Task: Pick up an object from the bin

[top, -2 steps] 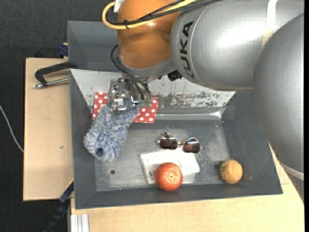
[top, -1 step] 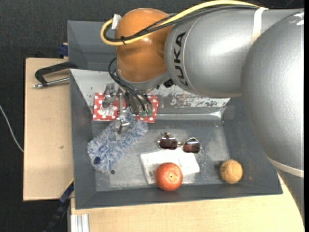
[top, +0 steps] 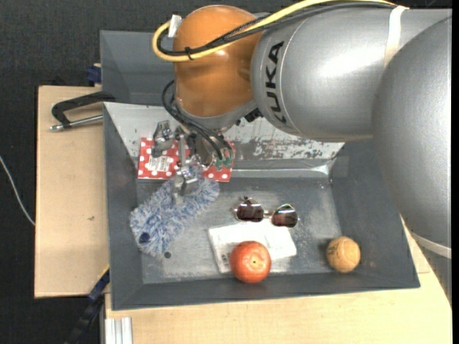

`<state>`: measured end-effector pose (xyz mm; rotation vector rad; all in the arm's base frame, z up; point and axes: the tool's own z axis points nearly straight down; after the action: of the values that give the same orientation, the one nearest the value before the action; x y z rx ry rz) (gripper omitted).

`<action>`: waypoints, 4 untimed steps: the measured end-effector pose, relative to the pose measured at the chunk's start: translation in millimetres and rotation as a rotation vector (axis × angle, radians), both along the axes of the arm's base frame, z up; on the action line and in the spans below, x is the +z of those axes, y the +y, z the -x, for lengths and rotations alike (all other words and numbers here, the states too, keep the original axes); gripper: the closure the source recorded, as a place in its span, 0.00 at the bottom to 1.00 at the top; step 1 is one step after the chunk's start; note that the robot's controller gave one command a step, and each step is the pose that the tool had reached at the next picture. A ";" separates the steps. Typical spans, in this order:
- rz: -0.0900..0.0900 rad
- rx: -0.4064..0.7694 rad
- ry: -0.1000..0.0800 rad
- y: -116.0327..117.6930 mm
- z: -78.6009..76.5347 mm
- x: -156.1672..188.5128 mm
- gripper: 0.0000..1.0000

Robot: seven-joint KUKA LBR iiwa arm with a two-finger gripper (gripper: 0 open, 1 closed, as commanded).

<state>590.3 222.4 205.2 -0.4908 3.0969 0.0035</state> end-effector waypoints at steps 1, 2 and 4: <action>0.000 0.121 -0.003 -3.1 13.7 -54.3 0.00; 0.002 0.148 0.001 -3.6 16.3 -68.6 0.00; 0.002 0.453 0.001 3.3 14.0 -131.4 1.00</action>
Offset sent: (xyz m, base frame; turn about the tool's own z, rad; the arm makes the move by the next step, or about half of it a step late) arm -0.0154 -0.0069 -0.1187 -0.3136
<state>576.2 225.7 73.8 -1.1745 2.9096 0.0023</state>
